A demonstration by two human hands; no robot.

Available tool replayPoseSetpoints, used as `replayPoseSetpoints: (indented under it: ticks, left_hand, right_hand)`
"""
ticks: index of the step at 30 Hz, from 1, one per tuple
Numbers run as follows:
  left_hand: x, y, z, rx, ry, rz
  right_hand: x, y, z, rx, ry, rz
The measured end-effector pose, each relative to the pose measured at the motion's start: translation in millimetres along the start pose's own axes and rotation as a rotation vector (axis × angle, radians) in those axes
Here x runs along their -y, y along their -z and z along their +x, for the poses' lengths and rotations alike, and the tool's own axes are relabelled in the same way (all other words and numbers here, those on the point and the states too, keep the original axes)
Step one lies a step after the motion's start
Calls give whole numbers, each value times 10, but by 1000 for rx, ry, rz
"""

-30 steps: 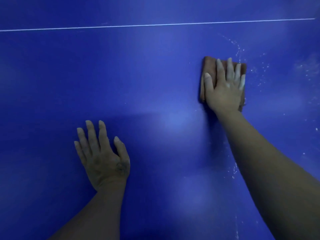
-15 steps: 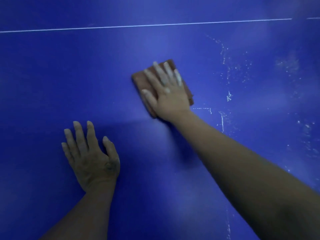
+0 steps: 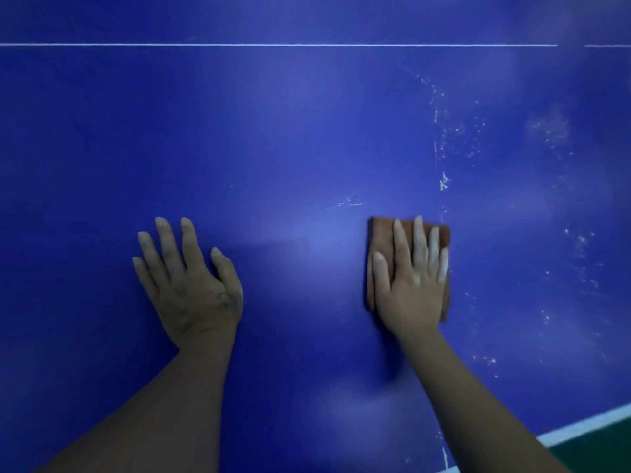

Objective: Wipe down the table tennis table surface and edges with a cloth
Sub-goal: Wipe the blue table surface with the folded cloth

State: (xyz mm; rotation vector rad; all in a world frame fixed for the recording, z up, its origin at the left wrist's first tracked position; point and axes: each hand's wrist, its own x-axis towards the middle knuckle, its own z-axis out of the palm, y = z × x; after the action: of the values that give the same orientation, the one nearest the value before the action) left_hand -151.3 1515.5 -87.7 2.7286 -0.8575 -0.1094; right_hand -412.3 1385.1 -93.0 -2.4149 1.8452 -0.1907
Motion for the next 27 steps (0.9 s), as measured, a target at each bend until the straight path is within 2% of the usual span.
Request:
replayPoseSetpoints:
  ticks: [3,11,15,18,22,25,27]
  left_hand:
    - [3,16,-2,22,11,-7]
    - [39,-31,-13,18,0,15]
    - [71,-66,-18,-18,-35,8]
    - [81,-81,-23,-41,-55,-6]
    - [92,-67,-21,-18,-58,-7]
    - [137,-31,-67,24,-104,-19]
    - [220,-8,-237,46,-191,-9]
  right_hand:
    - [16,11,-69,20,-32,-8]
    - [774,-198,1029,-14,-237,25]
    - [1057,-211,613,-4,1,29]
    - [984,-174,-146,-29,169,118]
    - [822,-127,-901,48,301,119]
    - [686,-92,-597,60,409,89]
    - [617,-81,-129,46,405,66]
